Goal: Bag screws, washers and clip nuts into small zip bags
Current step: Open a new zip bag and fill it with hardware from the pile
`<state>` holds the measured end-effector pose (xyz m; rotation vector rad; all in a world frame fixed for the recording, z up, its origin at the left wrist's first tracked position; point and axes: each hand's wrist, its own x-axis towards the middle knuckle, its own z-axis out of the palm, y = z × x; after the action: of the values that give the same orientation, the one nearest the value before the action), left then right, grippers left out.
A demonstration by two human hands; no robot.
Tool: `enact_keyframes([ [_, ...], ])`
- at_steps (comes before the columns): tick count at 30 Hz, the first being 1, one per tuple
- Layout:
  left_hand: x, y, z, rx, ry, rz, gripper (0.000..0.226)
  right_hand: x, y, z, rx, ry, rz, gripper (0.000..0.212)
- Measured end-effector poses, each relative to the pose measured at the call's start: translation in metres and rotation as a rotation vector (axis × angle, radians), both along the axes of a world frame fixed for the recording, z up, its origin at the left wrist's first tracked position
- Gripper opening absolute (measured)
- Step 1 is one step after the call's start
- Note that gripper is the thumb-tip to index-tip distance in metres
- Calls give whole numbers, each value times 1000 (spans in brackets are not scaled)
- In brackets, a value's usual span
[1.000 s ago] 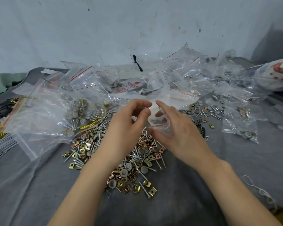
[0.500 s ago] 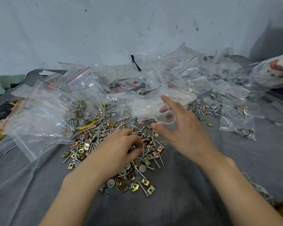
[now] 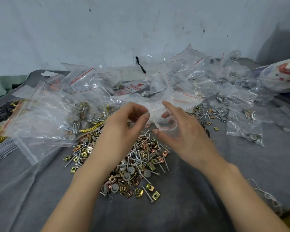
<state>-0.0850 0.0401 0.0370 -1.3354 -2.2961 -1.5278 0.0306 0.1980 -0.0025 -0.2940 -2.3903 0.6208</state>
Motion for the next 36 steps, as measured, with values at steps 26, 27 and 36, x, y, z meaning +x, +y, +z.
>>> enact_keyframes([
  [26, 12, 14, -23, -629, 250, -149, 22, 3, 9, 0, -25, 47, -48, 74],
  [27, 14, 15, -25, -681, 304, -148, 25, 3, 9, 0, -26, 46, -46, 74],
  [36, 15, 15, -30, -819, 444, -63, 28, 4, 8, 3, -40, 29, -34, 73],
])
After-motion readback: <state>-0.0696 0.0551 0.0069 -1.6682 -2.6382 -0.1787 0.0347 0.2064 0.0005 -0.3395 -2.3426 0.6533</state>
